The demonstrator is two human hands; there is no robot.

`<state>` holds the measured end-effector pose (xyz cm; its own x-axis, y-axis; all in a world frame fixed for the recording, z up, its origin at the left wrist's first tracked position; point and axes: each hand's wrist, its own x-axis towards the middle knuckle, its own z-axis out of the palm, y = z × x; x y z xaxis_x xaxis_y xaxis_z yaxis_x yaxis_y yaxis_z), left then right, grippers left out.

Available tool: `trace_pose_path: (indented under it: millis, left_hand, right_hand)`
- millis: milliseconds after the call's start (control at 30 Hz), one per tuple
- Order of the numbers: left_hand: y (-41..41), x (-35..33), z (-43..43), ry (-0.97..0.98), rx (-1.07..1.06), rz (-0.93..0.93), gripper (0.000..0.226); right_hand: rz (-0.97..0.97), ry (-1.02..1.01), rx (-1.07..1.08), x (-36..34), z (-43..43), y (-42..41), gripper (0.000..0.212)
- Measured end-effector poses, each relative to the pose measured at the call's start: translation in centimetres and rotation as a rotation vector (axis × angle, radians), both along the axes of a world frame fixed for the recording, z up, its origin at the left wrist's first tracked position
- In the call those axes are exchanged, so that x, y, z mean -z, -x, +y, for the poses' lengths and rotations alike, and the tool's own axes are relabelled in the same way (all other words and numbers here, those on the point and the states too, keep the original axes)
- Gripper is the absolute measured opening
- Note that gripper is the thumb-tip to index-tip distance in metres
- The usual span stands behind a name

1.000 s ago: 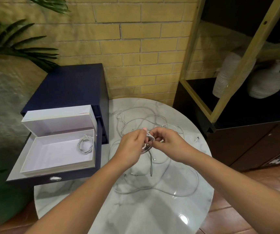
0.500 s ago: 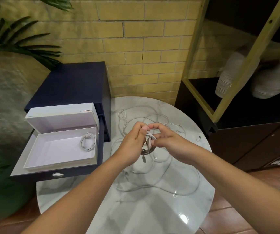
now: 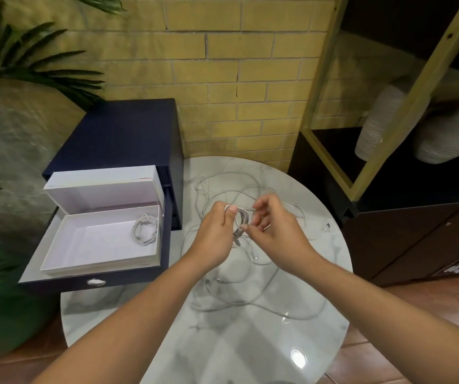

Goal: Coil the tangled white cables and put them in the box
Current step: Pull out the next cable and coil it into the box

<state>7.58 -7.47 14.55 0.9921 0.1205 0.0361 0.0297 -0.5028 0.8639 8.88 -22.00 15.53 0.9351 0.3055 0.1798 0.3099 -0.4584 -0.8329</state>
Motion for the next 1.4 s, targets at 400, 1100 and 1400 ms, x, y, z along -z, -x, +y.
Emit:
trace_pose_path:
  millis: [400,1100,1400]
  left_hand:
    - [0.4,0.4,0.4,0.029,0.069,0.017,0.022]
    - [0.0,0.6,0.8,0.053,0.097,-0.023,0.015]
    - [-0.3,1.4,1.6,-0.245,0.128,-0.05,0.032]
  right_hand:
    - [0.344,-0.258,-0.11,-0.3,0.0,0.1,0.022]
    - [0.192,0.311,-0.27,-0.8,-0.6,0.0,0.017]
    - [-0.041,0.549,-0.277,-2.1,-1.2,-1.7,0.019]
